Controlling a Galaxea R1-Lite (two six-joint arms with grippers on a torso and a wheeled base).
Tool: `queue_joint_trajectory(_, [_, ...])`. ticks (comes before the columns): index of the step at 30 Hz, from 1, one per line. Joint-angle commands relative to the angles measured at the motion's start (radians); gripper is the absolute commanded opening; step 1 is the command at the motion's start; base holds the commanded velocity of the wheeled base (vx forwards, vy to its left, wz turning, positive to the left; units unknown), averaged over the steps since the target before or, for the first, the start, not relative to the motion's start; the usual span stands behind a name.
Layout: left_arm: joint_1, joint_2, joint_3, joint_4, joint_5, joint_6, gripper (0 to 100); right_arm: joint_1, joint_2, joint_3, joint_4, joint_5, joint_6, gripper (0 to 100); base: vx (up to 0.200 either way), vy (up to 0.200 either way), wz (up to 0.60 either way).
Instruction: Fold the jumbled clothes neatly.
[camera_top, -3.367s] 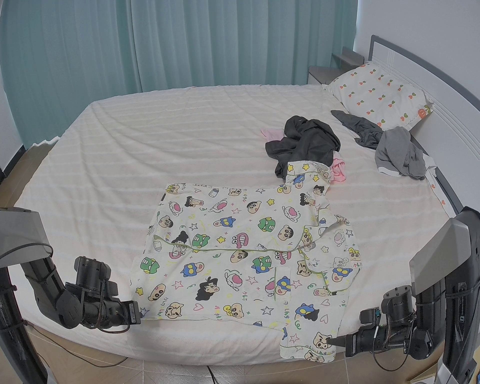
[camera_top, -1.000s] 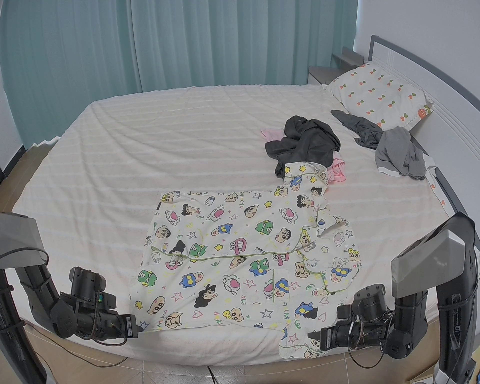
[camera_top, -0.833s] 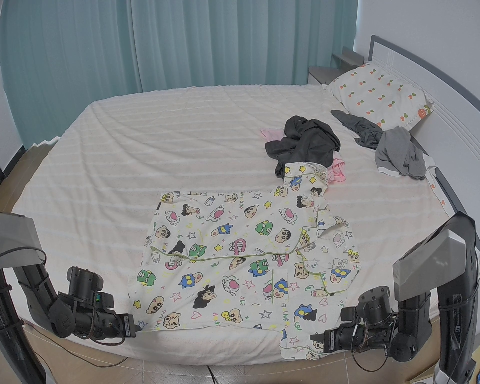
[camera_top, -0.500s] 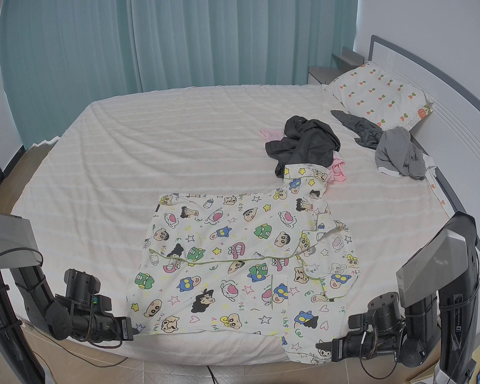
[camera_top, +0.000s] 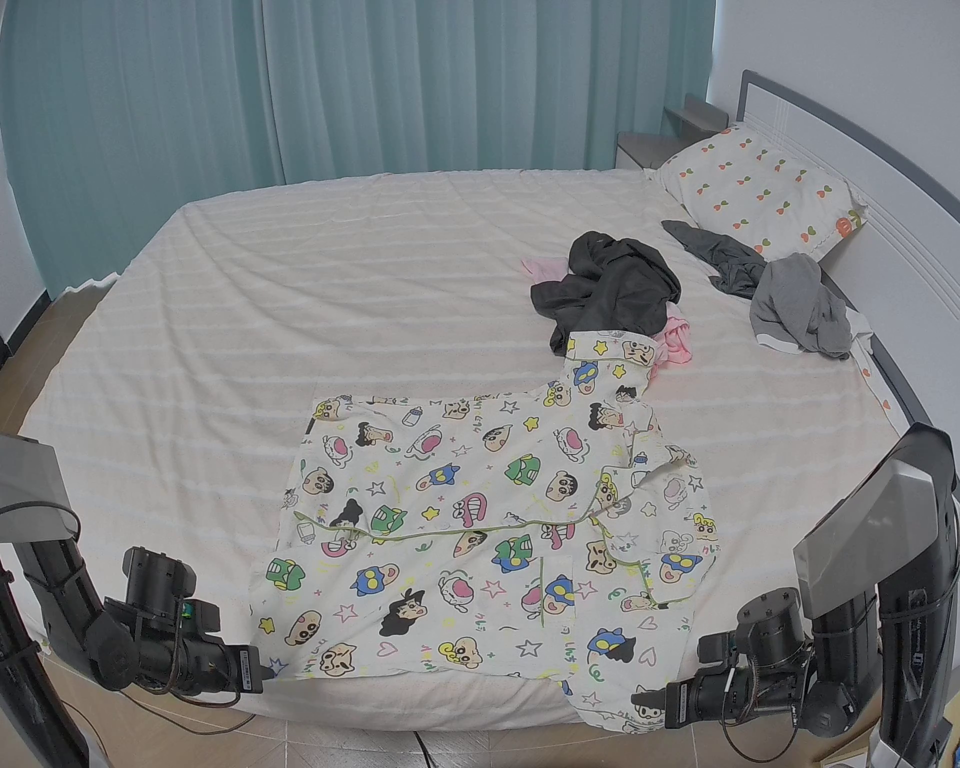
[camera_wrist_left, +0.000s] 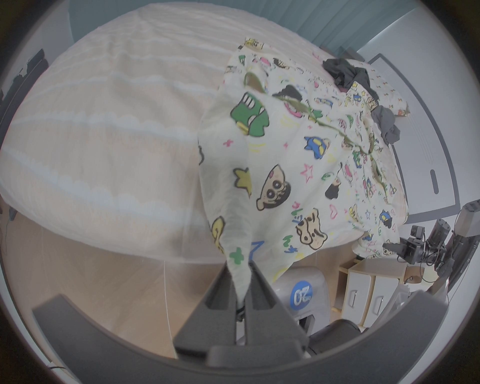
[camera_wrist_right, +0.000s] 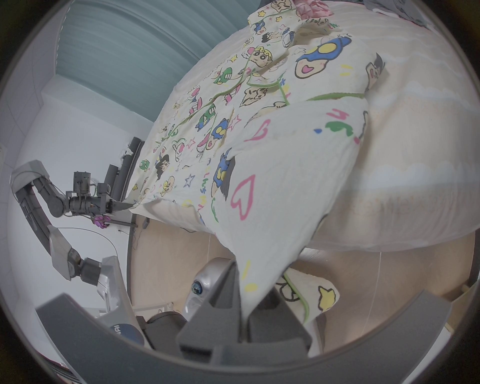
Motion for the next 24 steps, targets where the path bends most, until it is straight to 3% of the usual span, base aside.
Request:
queue_joint_trajectory(1, [0.0,-0.033,-0.002,-0.049,0.0,-0.015,0,-0.034,-0.066,0.018,-0.014,0.042,0.032,0,0.0,0.0,0.0])
queue_joint_trajectory(5, [-0.003,-0.075,-0.005,-0.088,0.002,-0.064,0,-0.059,-0.145,0.018,-0.014,0.076,0.067,0,0.0,0.0,0.0])
queue_joint_trajectory(6, [-0.015,-0.101,-0.013,-0.112,0.003,-0.116,0,-0.071,-0.196,0.008,-0.014,0.091,0.095,0,0.0,0.0,0.0])
queue_joint_trajectory(12, [-0.029,-0.127,-0.068,-0.157,0.052,-0.199,0,-0.099,-0.274,-0.031,-0.014,0.1,0.132,0,0.0,0.0,0.0])
queue_joint_trajectory(19, [-0.029,-0.113,-0.173,-0.157,0.129,-0.293,0,-0.139,-0.29,-0.108,-0.014,0.102,0.142,0,0.0,0.0,0.0])
queue_joint_trajectory(24, [-0.032,-0.059,-0.246,-0.157,0.143,-0.31,0,-0.172,-0.259,-0.191,-0.014,0.105,0.142,0,0.0,0.0,0.0])
